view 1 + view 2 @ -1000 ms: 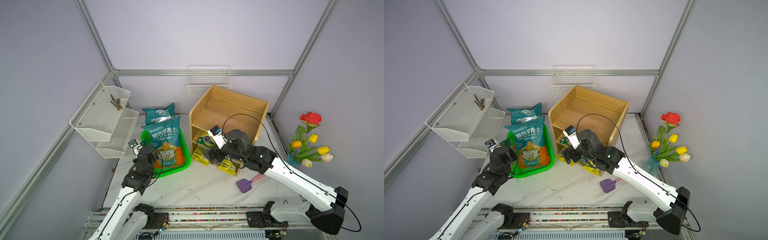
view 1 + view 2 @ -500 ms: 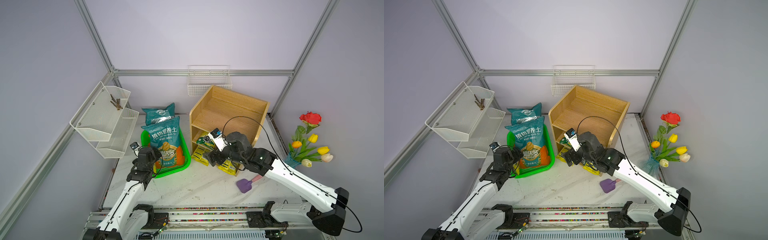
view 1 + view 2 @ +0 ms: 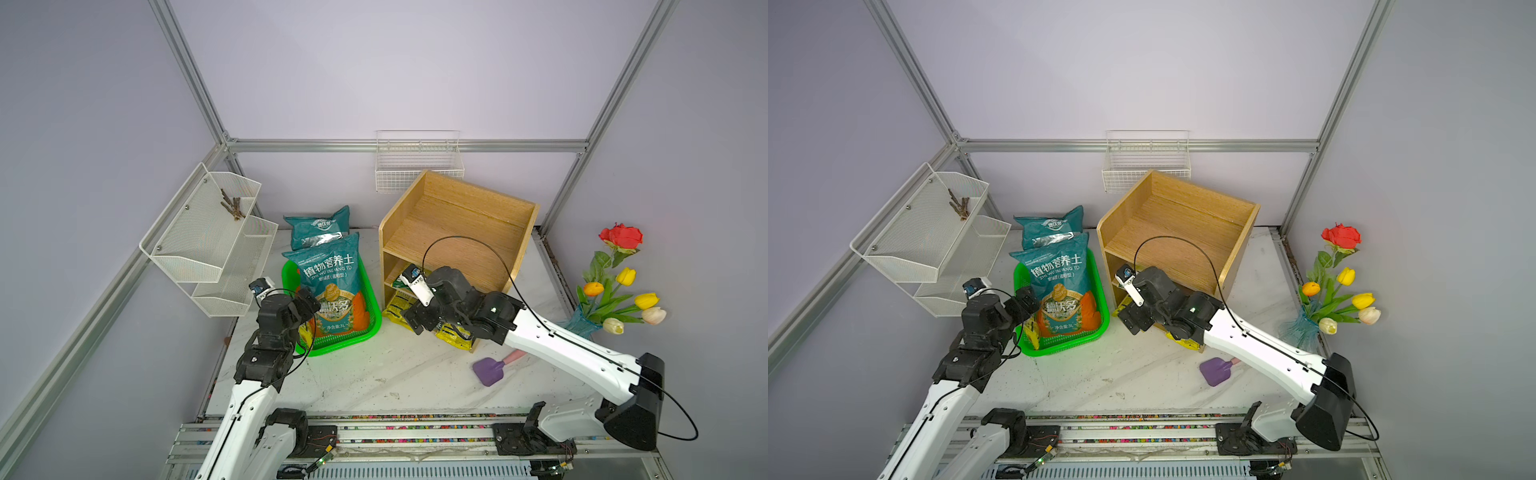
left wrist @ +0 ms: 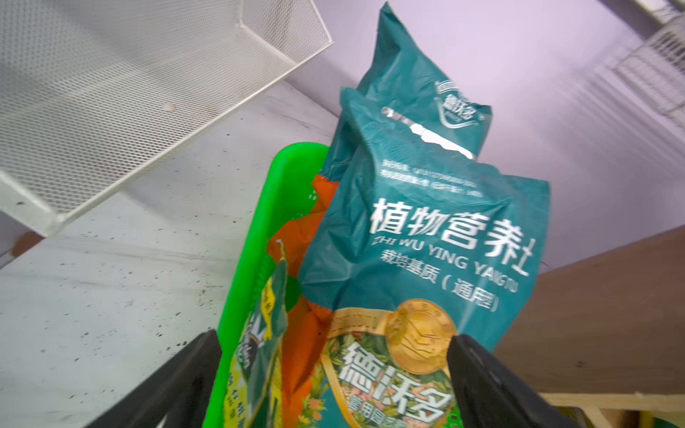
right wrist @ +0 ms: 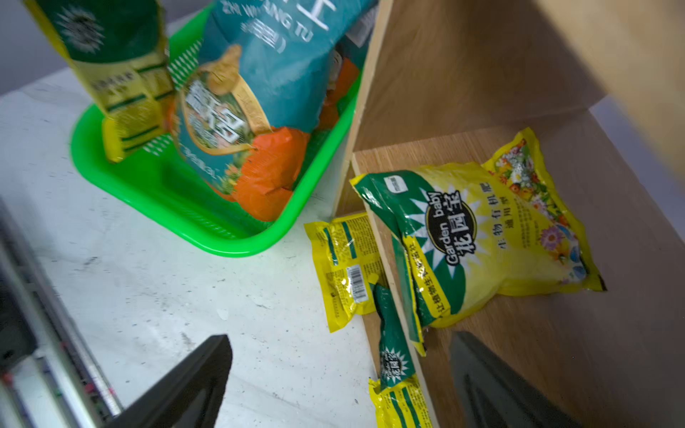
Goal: Take down the fertilizer bag from the shelf
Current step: Pick up the fertilizer bag from the shelf.
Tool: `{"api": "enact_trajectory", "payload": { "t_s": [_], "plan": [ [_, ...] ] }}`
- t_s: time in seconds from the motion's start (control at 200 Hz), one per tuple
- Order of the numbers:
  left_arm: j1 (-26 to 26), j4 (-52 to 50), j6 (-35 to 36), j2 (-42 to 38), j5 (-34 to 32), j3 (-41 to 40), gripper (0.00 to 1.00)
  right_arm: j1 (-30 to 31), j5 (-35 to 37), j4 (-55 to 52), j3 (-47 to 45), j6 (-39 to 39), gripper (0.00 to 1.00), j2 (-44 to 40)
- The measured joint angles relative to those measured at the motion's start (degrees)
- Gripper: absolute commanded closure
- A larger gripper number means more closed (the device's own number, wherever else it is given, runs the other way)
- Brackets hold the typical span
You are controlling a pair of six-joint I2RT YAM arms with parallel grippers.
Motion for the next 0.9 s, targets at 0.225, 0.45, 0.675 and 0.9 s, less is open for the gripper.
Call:
{"api": "enact_trajectory", "payload": {
  "t_s": [0.225,0.45,0.675,0.9],
  "plan": [
    [0.0,0.07,-2.1,0.66,7.52,0.11,0.0,0.09,10.99,0.37,2.64,-2.32,0.02,9.99],
    [0.0,0.09,-3.06,0.7,10.58,0.11,0.0,0.46,20.04,3.58,3.72,-4.15,0.02,12.87],
    [0.0,0.09,-3.58,0.35,11.02,0.11,0.0,0.48,23.45,8.22,1.73,-5.68,0.06,13.09],
    [0.0,0.04,-3.41,-1.22,10.97,1.03,0.0,0.61,23.06,10.23,0.42,-6.88,0.46,14.14]
  ]
}}
